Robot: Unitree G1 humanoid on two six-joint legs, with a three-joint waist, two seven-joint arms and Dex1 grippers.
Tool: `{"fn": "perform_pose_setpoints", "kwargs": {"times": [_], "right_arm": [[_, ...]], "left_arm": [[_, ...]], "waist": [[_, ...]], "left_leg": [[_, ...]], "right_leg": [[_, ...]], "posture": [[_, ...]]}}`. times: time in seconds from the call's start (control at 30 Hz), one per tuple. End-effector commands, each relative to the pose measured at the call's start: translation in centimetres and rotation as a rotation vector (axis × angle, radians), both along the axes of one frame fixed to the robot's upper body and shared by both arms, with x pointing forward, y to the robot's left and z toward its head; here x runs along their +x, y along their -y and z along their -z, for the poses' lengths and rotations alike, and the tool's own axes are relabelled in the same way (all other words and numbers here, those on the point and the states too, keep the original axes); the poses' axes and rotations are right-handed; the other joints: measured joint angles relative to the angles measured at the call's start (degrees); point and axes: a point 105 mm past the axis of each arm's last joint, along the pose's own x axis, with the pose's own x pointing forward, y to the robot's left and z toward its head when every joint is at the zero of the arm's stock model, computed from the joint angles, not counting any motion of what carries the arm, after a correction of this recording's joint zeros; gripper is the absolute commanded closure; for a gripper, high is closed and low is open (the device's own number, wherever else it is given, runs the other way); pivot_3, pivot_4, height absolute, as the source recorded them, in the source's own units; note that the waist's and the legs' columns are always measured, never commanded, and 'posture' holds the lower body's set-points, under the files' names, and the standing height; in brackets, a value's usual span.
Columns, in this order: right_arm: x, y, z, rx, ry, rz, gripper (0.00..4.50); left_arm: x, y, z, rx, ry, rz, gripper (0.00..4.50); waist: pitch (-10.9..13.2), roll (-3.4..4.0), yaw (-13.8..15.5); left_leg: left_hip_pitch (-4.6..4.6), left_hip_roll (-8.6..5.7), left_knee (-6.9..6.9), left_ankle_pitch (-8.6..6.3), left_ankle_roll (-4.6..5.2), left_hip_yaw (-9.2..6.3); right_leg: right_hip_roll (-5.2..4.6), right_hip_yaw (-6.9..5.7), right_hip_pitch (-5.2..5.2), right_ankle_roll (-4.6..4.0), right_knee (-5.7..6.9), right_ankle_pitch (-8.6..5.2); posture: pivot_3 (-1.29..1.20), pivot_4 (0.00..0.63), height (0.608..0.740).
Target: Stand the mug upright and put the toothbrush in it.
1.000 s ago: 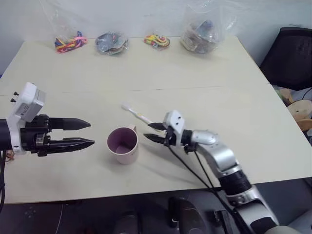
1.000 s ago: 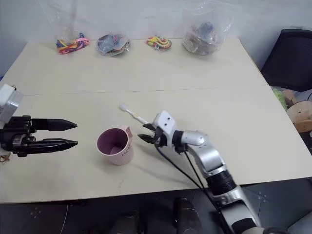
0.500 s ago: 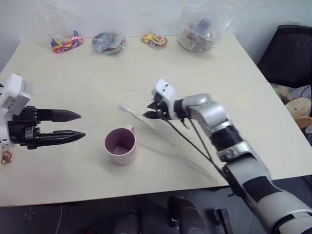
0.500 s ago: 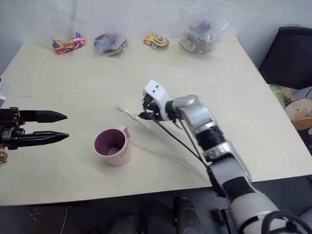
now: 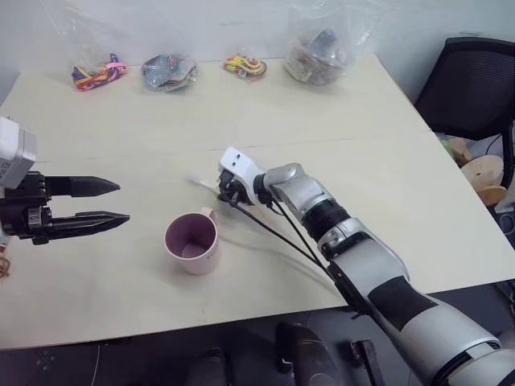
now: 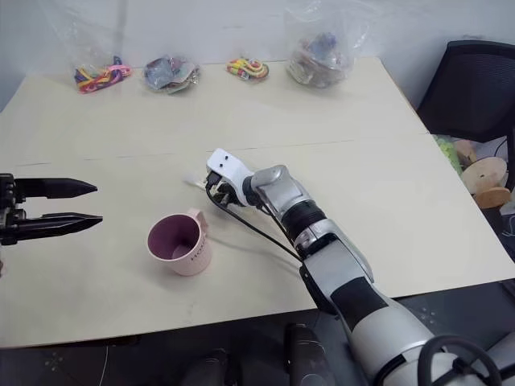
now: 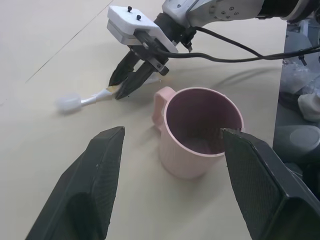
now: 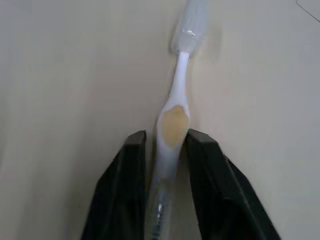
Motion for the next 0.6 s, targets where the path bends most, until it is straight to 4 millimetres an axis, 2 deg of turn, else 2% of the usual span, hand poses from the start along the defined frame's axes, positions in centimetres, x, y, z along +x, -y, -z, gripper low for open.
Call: {"fn": "perform_pose_setpoints", "kwargs": {"times": [0.03, 0.17, 0.27, 0.33, 0.43, 0.5, 0.6], "right_arm": [[0.3, 0.1, -0.4, 0.002, 0.015, 0.013, 4.29], [0.9, 1.0, -1.2, 0.044, 0.019, 0.045, 4.29], [1.7, 1.9, -5.4, 0.295, 0.065, 0.100, 4.29], [0.9, 2.2, -8.3, 0.478, 0.038, 0.074, 4.29], [-3.0, 1.8, -11.9, 0.692, -0.020, -0.080, 4.29], [-6.1, 1.5, -12.8, 0.776, -0.074, -0.174, 4.29], [-10.2, 0.7, -13.0, 0.840, -0.134, -0.290, 4.29]], "left_arm": [[0.1, -0.2, -0.8, -0.006, 0.053, -0.007, 1.27], [0.2, 0.1, -0.7, -0.020, 0.057, 0.002, 1.27], [0.1, 0.2, -0.5, -0.044, 0.048, 0.007, 1.27], [-0.1, 0.2, -0.3, -0.058, 0.034, 0.007, 1.27], [-0.6, 0.0, 0.3, -0.052, 0.008, 0.007, 1.27], [-0.7, 0.0, 0.4, -0.053, 0.004, 0.005, 1.27], [-0.9, -0.1, 0.4, -0.060, -0.001, 0.004, 1.27]], "waist": [[0.00, 0.00, -0.02], [0.00, 0.00, 0.06], [0.02, 0.02, 0.35], [0.01, 0.02, 0.45], [0.01, 0.02, 0.54], [0.00, 0.01, 0.58], [0.00, 0.00, 0.72]], "left_leg": [[0.00, 0.00, 0.00, 0.00, 0.00, -0.01], [0.00, 0.00, 0.01, 0.00, 0.00, -0.04], [-0.03, -0.01, 0.01, 0.00, 0.00, -0.07], [-0.08, -0.01, 0.01, 0.00, 0.00, -0.11], [-0.08, 0.02, -0.08, 0.00, 0.00, -0.13], [-0.05, 0.06, -0.18, 0.00, 0.00, -0.24], [-0.05, 0.03, -0.24, 0.00, 0.00, -0.32]], "right_leg": [[0.00, 0.00, 0.00, 0.00, 0.00, 0.00], [-0.02, 0.00, 0.02, 0.00, 0.02, 0.00], [-0.05, 0.00, 0.01, 0.00, 0.01, 0.00], [-0.05, -0.02, 0.00, 0.00, 0.01, 0.00], [-0.03, -0.03, -0.04, 0.00, 0.00, 0.00], [0.01, 0.02, -0.14, -0.02, 0.00, -0.01], [0.01, 0.07, -0.26, -0.03, 0.04, -0.02]], "posture": [[0.00, 0.150, 0.740], [0.00, 0.150, 0.740], [0.00, 0.150, 0.740], [0.00, 0.150, 0.740], [0.00, 0.150, 0.740], [0.00, 0.150, 0.740], [0.00, 0.150, 0.740]]}}
